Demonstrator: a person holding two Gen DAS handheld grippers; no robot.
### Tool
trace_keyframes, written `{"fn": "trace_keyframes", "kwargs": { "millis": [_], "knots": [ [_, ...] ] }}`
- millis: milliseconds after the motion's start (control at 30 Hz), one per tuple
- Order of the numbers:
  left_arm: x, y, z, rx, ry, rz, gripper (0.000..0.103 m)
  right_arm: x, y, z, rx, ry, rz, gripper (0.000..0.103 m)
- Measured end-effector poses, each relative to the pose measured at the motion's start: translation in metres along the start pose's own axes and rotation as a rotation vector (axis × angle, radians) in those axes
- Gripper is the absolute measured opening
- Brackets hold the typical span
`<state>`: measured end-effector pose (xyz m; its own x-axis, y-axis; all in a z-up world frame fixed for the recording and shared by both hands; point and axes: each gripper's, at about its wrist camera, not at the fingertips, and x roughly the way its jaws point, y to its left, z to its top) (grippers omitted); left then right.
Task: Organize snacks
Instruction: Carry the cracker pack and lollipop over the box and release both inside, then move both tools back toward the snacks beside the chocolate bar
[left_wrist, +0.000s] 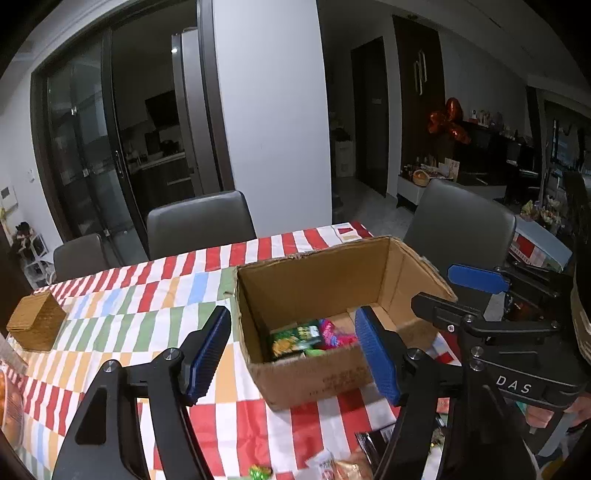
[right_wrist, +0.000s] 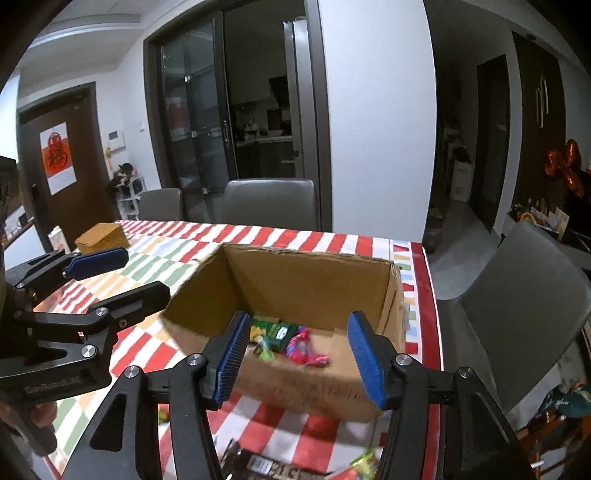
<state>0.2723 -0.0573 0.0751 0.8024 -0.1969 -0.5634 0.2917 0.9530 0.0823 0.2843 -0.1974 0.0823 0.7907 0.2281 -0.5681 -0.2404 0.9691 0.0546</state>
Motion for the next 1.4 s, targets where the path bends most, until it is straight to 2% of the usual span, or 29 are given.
{"fn": "trace_keyframes", "kwargs": {
  "millis": [267,567,1000,1400],
  "knots": [
    [-0.035,-0.007,-0.033,-0.018,-0.005,-0.006,0.072,-0.034,0.014,-0.026,0.000,-0.040,0.007,0.056],
    [-0.053,-0.018,-0.077,-0.011,0.052,0.000,0.073,-0.053,0.026,-0.067,0.008,-0.024,-0.014,0.056],
    [-0.043,-0.028,-0.146,-0.029,0.209,-0.025,0.074,-0.036,0.025,-0.140,0.076,0.160,0.022,0.056],
    [-0.003,-0.031,-0.191,-0.058,0.345,-0.052,0.074,-0.007,0.018,-0.174,0.116,0.277,-0.006,0.056]
  ]
}}
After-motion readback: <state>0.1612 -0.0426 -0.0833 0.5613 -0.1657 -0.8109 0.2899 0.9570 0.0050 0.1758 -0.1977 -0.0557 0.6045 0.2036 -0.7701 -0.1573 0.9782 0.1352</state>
